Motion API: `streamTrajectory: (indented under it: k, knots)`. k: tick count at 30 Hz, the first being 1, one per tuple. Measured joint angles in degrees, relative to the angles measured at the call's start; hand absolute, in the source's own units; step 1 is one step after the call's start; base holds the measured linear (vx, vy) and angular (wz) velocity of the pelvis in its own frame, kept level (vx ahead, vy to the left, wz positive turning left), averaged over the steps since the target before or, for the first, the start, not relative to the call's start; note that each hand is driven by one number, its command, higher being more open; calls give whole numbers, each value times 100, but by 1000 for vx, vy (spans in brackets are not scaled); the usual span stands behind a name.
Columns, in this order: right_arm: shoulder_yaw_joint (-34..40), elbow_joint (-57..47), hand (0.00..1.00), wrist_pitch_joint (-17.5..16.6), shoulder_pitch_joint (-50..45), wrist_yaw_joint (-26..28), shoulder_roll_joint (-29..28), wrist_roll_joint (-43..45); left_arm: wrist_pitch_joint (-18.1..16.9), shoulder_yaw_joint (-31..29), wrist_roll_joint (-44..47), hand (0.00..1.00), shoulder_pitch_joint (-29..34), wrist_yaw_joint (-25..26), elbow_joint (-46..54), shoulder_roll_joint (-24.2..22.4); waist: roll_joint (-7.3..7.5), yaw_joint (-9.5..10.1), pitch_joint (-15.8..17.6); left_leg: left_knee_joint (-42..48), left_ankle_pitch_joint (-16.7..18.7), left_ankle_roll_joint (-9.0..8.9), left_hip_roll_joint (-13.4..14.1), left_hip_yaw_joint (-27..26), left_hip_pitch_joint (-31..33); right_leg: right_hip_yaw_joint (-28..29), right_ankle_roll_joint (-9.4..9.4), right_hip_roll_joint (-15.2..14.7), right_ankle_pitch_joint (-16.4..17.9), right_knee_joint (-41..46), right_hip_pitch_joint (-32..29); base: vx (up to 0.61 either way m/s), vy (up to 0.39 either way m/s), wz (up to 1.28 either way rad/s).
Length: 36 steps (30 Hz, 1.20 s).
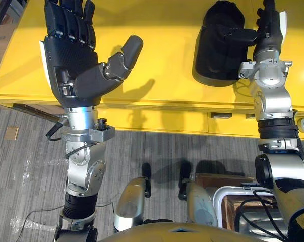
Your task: Walk over and take three plastic housings, then place them on the shelf
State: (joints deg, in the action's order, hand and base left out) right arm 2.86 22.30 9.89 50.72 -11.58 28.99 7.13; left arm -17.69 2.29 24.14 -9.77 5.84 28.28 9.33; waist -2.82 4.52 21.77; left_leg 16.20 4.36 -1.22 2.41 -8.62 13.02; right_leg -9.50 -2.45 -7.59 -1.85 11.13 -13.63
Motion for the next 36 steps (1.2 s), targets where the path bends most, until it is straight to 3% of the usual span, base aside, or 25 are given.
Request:
streamTrajectory:
  k: [6,16,23,30,34,36]
  knots:
    - [-36,199,100,130,241,289,0,-3,24,0,-1,100,359,-6,-1,-40,0,-8,2,-73,-25,-17,-10,-23,-65,24,0,0,0,-7,16,5,5,-2]
    - [-236,563,100,187,415,984,5,0,31,-118,3,100,367,-9,-2,-50,8,-24,31,-266,-140,-12,-64,-2,-160,19,0,-33,0,-18,36,0,0,0]
    - [-358,758,100,180,621,1123,62,-1,31,-232,3,100,461,-10,-7,-57,11,-21,47,-321,-175,-11,-80,31,-171,-1,1,-42,0,-23,36,0,2,0]
    - [-377,859,100,-86,653,1084,101,-118,31,-324,23,100,590,-15,-34,-181,-2,-15,173,-358,-200,-16,-91,52,-209,-33,3,-52,2,-24,73,0,1,0]
    - [-484,903,100,-391,653,933,181,-498,30,-318,26,100,638,-61,-104,-182,-17,-17,221,-461,-267,-27,-103,67,-231,-67,7,-65,5,-25,64,-2,5,5]
    - [-541,902,100,-715,652,636,247,-705,25,-314,53,100,786,-98,-103,-181,-28,-17,228,-463,-268,-27,-102,75,-231,-90,10,-64,7,-25,65,0,0,0]
